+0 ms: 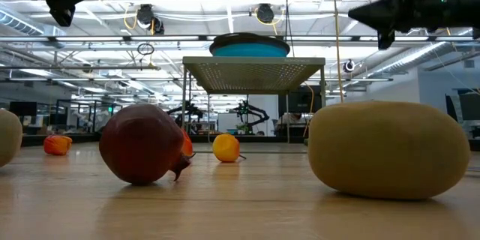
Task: Pick & Place Fruit
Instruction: Put the kiwi into the blue strainer bowl on the shelf
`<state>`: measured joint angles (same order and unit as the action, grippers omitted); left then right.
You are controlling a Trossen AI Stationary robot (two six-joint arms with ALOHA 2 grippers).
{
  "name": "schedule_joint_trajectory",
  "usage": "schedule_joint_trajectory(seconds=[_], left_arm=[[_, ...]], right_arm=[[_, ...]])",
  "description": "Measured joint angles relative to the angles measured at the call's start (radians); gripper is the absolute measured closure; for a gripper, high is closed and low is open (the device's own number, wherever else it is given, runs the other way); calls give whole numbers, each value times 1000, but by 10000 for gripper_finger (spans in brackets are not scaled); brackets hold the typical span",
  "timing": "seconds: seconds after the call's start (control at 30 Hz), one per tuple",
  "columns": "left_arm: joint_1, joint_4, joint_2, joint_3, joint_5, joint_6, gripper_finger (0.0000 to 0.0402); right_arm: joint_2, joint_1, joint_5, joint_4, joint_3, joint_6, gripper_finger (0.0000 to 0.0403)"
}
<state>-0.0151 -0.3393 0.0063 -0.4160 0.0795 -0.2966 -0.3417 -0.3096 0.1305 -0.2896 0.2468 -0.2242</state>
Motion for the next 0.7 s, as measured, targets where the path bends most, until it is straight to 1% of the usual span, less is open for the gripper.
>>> schedule_joint_trajectory(seconds=[0.17,0.43,0.57,0.7], left_arm=[[0,0,0,0,0,0,190],[0,0,1,0,9,-11,190],[0,-3,34,0,48,-24,190],[0,-2,103,0,61,-34,190]], right_arm=[[23,-11,-3,4,-47,-26,403],[26,-43,-3,82,-50,-26,403],[26,-57,-3,164,-50,-51,403],[26,-59,-2,201,-50,-63,403]])
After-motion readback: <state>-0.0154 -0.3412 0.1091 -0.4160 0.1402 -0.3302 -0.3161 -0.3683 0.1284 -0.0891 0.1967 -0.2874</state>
